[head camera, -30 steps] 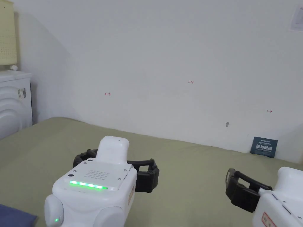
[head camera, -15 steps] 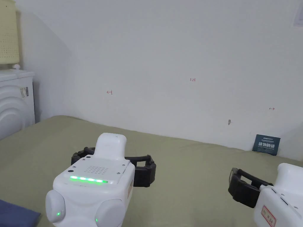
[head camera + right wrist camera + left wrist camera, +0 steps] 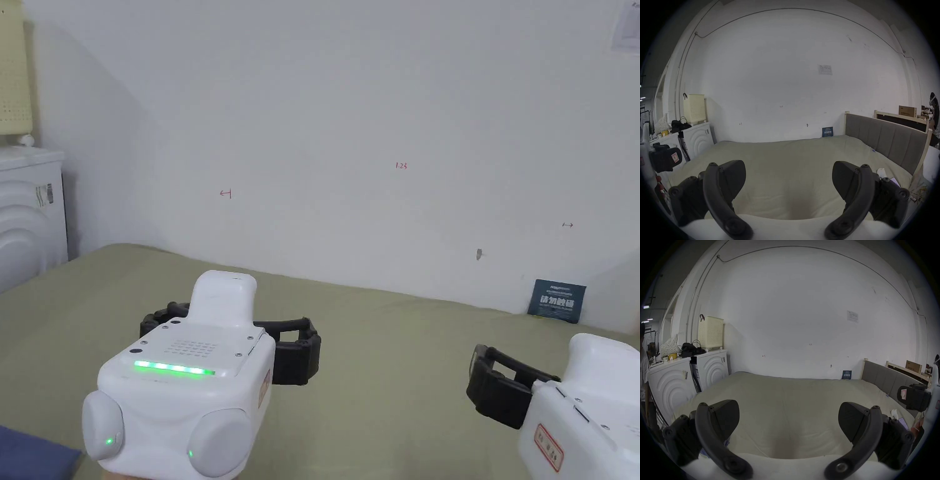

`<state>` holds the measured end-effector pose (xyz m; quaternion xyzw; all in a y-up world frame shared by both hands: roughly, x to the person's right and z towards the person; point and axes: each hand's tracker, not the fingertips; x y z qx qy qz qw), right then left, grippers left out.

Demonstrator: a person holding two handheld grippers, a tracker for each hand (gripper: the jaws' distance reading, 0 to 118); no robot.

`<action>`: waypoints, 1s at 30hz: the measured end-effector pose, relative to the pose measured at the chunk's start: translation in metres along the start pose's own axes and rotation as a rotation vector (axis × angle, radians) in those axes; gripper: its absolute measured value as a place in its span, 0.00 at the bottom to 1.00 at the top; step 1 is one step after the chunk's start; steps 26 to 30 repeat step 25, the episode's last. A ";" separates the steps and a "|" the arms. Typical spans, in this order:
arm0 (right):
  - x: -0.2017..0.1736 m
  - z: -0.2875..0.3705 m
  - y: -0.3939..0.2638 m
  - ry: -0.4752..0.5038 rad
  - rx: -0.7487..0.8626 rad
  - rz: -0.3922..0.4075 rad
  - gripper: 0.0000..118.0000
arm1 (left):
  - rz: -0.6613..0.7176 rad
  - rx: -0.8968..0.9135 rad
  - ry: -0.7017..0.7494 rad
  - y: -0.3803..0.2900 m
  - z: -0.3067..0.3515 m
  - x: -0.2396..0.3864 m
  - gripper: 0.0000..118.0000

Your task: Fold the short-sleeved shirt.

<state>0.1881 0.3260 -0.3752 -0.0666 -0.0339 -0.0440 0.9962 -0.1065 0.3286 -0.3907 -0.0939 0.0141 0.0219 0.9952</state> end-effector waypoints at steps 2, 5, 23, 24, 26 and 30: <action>-0.001 0.000 0.002 -0.008 -0.006 -0.005 0.93 | 0.000 -0.001 -0.001 0.000 0.000 0.000 1.00; -0.001 0.000 0.002 -0.020 -0.012 0.001 0.93 | 0.003 -0.003 0.003 0.000 -0.001 0.001 1.00; -0.019 0.000 -0.013 -0.017 -0.048 0.033 0.93 | 0.005 -0.005 -0.014 -0.003 0.000 0.004 1.00; -0.018 -0.001 -0.013 -0.013 -0.058 0.021 0.93 | 0.006 -0.007 -0.017 -0.003 0.000 0.005 1.00; -0.018 -0.002 -0.013 0.006 -0.071 0.009 0.93 | 0.008 -0.009 -0.023 -0.004 0.000 0.005 1.00; -0.018 -0.002 -0.013 0.006 -0.071 0.009 0.93 | 0.008 -0.009 -0.023 -0.004 0.000 0.005 1.00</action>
